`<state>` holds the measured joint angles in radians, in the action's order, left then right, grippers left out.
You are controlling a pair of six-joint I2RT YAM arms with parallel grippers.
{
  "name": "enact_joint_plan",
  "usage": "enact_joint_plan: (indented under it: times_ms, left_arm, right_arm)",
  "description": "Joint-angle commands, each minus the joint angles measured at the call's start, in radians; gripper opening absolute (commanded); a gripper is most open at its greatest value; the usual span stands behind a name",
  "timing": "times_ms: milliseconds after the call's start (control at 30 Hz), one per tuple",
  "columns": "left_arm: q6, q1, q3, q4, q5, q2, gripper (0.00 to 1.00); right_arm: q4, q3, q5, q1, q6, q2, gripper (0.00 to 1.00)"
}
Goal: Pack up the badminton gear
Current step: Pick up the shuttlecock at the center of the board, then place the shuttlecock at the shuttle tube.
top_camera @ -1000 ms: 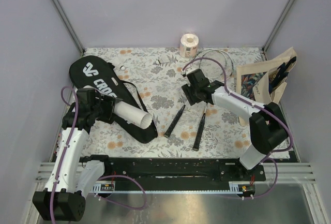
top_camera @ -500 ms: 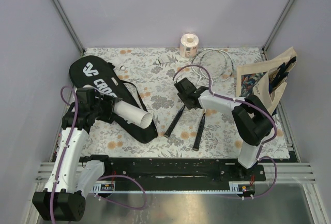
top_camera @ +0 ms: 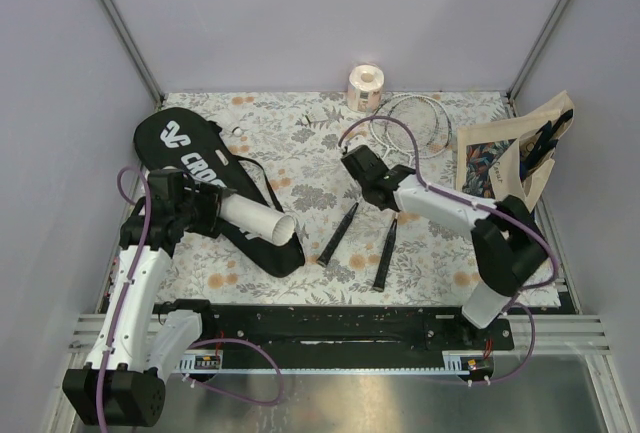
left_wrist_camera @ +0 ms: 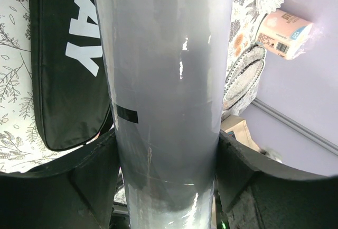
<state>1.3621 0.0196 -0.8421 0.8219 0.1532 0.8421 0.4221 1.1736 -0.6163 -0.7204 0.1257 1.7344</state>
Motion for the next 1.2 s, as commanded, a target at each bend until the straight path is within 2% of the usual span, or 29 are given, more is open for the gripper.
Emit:
enact_joint_plan:
  times_ms: [0, 133, 233, 367, 567, 767, 1167]
  left_arm:
    - [0.035, -0.004, -0.015, -0.05, 0.019, 0.012, 0.63]
    - [0.038, -0.007, -0.017, -0.049, 0.037, 0.028, 0.63]
    - [0.04, -0.007, -0.023, -0.049, 0.036, 0.029, 0.63]
    - [0.035, -0.007, -0.035, -0.05, 0.036, 0.032, 0.63]
    - [0.048, -0.007, -0.037, -0.056, 0.042, 0.035, 0.62]
    - [0.06, -0.007, -0.023, -0.061, 0.046, 0.023, 0.61]
    - [0.055, -0.007, -0.023, -0.061, 0.039, 0.02, 0.61]
  right_arm:
    - [0.021, 0.014, 0.036, -0.011, -0.027, -0.217, 0.0]
    - [0.004, -0.044, 0.238, -0.01, -0.064, -0.402, 0.0]
    - [-0.087, -0.141, 0.476, -0.01, -0.067, -0.557, 0.0]
    - [-0.23, -0.247, 0.697, -0.01, -0.148, -0.706, 0.0]
    - [-0.517, -0.364, 1.006, -0.016, -0.336, -0.763, 0.0]
    - [-0.695, -0.399, 0.998, -0.103, -0.414, -0.727, 0.0]
    - [-0.632, -0.29, 0.941, -0.191, -0.529, -0.576, 0.0]
